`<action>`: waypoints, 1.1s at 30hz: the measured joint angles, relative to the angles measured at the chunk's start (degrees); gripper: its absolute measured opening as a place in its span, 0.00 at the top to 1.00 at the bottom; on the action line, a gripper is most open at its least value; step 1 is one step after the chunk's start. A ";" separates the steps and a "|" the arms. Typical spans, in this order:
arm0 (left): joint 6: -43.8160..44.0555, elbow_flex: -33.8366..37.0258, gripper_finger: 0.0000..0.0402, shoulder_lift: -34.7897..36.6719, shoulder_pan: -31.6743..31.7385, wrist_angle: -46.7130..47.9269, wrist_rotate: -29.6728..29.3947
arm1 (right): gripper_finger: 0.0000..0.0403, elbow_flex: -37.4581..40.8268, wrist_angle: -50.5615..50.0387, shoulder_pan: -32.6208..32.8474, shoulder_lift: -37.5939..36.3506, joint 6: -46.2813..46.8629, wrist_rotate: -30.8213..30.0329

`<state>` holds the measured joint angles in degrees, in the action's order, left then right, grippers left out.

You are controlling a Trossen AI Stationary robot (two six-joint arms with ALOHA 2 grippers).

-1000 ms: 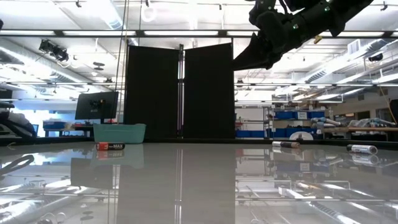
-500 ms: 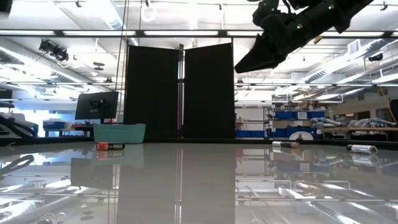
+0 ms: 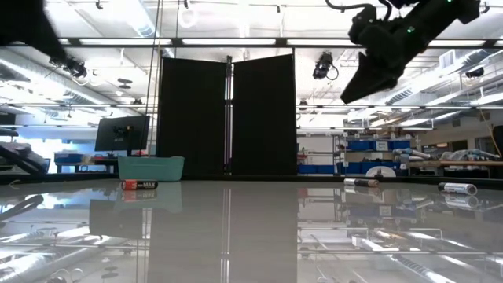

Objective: Sort batteries
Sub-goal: Put the silver battery into the blue bin

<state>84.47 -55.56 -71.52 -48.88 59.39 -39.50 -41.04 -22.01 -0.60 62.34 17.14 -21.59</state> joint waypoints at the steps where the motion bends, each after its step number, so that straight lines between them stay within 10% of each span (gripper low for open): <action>1: -3.83 1.57 0.99 0.80 1.50 -3.93 -0.10 | 0.72 0.00 -0.90 0.00 -0.35 1.06 -0.02; 16: -58.80 27.13 1.00 7.29 32.92 -73.11 23.15 | 0.72 0.00 -18.71 0.00 -0.62 22.13 0.00; 33: -75.70 31.34 1.00 2.58 47.45 -99.97 37.98 | 0.67 0.00 -25.57 -1.66 1.28 33.45 0.62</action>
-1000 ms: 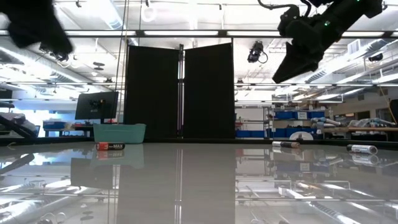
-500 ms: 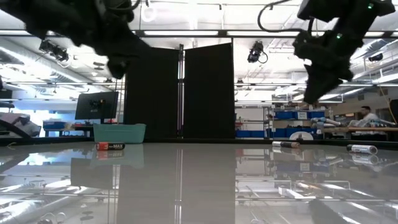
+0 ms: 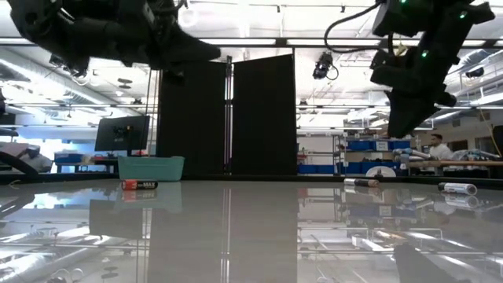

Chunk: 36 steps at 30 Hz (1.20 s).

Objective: Sort batteries
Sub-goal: Put the silver battery into the blue bin

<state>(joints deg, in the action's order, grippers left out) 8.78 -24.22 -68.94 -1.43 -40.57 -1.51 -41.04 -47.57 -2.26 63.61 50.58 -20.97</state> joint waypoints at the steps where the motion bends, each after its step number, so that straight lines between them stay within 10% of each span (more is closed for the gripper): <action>1: 0.02 0.28 1.00 -1.54 0.09 -3.19 1.47 | 0.67 0.00 0.00 -0.27 0.52 -0.02 0.03; 13: -1.23 1.00 0.99 -8.37 1.44 -13.42 4.80 | 0.60 0.00 -2.18 5.38 9.76 11.87 20.91; 36: -3.09 1.00 0.99 -8.43 3.44 -14.07 8.23 | 0.65 -0.26 -3.15 15.95 23.08 29.32 18.93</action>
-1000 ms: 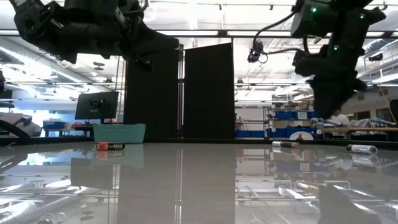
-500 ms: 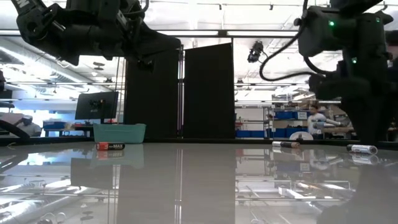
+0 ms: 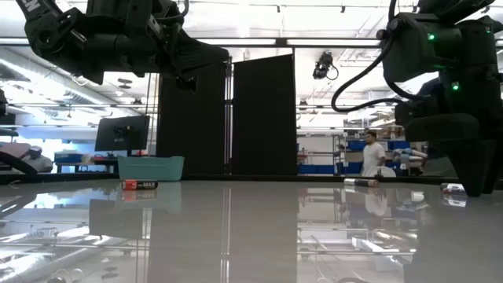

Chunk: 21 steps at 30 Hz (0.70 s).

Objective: Sort batteries
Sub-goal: Put the silver battery into the blue bin

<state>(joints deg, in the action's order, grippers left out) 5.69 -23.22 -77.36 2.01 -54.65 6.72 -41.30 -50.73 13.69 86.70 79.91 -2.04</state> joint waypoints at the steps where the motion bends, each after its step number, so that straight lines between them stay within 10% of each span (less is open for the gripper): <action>1: 0.28 0.00 0.99 0.00 0.35 0.00 0.46 | 0.65 0.07 0.12 -0.02 -0.29 0.08 -0.08; 21: 1.33 0.00 0.99 0.00 1.15 0.04 2.41 | 0.71 0.22 -0.17 -0.74 -0.61 -2.04 -2.22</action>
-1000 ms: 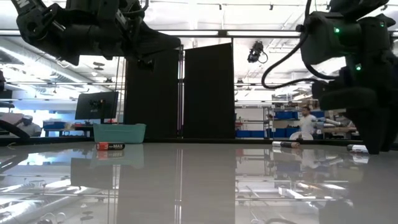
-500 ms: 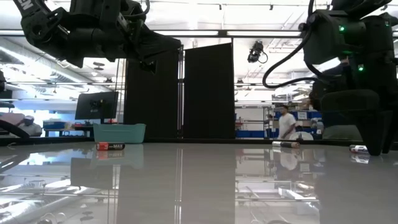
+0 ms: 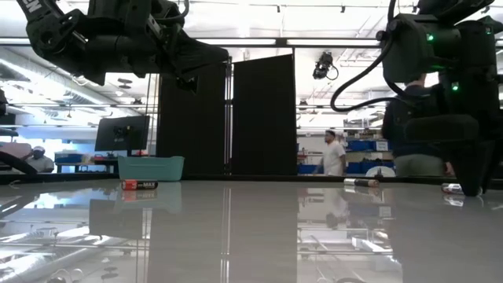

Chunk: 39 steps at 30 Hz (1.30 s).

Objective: Sort batteries
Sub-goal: Put the silver battery into the blue bin

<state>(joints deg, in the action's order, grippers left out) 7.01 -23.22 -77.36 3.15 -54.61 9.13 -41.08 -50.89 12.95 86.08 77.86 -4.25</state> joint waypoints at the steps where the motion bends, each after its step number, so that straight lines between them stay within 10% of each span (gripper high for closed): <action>1: 0.06 0.00 0.99 0.00 0.09 -0.10 -0.08 | 0.72 0.00 0.00 0.00 0.02 -0.45 -0.21; 7: 1.04 0.00 0.99 0.04 1.47 -3.09 -0.73 | 0.87 0.13 -0.70 1.06 0.07 -3.50 -3.91; 22: 3.89 0.00 0.99 0.04 5.05 -9.53 4.26 | 0.87 -4.57 3.33 8.69 -1.13 -8.54 -19.19; 30: 3.99 -1.81 0.97 0.02 5.80 -9.91 5.87 | 0.87 -5.49 32.37 8.91 -2.19 -32.46 -34.85; 39: 0.73 -4.00 0.85 0.02 2.58 -9.88 9.31 | 0.87 -5.55 71.84 7.40 -1.78 -69.36 -37.08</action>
<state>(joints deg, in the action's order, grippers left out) 7.74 -27.22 -77.34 5.74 -64.49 18.44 -46.63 20.94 20.35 84.30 8.50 -41.33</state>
